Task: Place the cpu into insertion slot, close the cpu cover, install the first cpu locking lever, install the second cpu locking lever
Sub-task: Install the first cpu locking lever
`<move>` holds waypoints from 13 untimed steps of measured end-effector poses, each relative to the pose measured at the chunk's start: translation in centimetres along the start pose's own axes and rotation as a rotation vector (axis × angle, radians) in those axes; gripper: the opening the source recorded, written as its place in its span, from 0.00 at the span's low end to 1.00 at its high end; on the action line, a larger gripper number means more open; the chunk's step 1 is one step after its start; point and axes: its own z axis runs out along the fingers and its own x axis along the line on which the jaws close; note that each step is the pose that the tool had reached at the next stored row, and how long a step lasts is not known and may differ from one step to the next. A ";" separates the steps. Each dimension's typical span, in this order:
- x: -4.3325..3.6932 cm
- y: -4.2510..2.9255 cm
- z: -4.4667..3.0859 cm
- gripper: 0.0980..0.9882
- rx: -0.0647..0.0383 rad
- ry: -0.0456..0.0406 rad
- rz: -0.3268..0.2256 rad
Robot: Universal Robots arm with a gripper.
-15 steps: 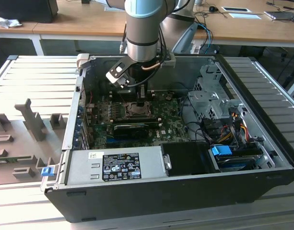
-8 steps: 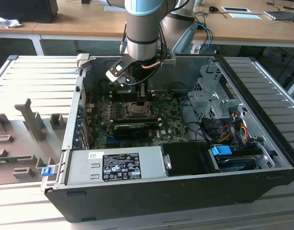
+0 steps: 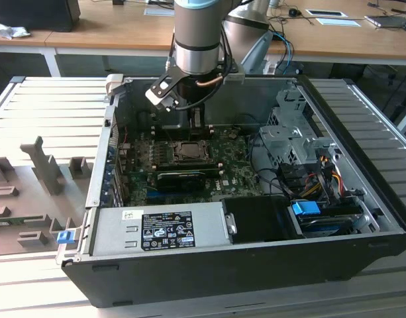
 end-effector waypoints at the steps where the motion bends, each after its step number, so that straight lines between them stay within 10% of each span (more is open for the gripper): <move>1: 0.00 0.01 -0.22 0.01 0.000 0.0000 0.000; 8: 0.06 0.09 -3.09 0.01 0.000 0.0000 0.000; 13: 0.05 0.07 -3.31 0.01 0.000 0.0006 -0.010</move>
